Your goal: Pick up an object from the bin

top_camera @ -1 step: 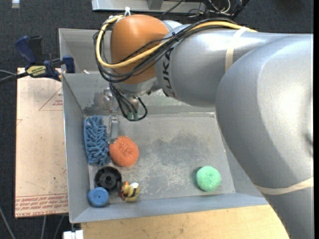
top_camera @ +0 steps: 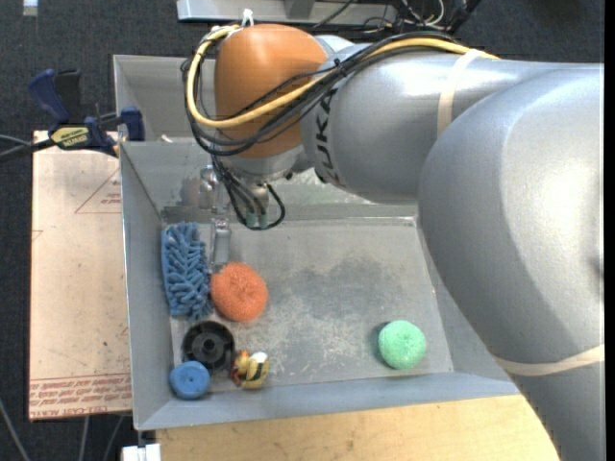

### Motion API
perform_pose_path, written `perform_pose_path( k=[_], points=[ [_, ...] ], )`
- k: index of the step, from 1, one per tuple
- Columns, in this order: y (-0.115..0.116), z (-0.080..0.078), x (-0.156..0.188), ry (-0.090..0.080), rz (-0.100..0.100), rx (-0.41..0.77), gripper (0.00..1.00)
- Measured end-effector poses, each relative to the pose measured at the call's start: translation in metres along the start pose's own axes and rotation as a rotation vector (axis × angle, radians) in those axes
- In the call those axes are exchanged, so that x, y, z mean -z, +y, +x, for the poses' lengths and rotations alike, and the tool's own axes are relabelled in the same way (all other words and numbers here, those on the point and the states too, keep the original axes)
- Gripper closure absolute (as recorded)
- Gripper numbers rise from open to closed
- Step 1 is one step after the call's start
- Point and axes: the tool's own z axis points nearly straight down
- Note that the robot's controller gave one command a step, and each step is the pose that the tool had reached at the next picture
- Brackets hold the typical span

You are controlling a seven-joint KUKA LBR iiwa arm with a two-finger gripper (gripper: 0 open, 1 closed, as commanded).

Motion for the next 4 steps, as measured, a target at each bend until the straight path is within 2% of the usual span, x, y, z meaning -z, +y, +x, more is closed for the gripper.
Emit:
perform_pose_path(
  k=[1,2,3,4],
  points=[
    [-0.013,0.015,0.008,0.004,0.000,0.101,0.00],
    [-0.035,0.053,0.004,-0.007,-0.001,0.259,0.00],
    [-0.042,0.071,-0.027,0.001,-0.002,0.223,0.00],
    [-0.061,0.052,-0.085,-0.022,-0.004,0.604,1.00]
  ],
)
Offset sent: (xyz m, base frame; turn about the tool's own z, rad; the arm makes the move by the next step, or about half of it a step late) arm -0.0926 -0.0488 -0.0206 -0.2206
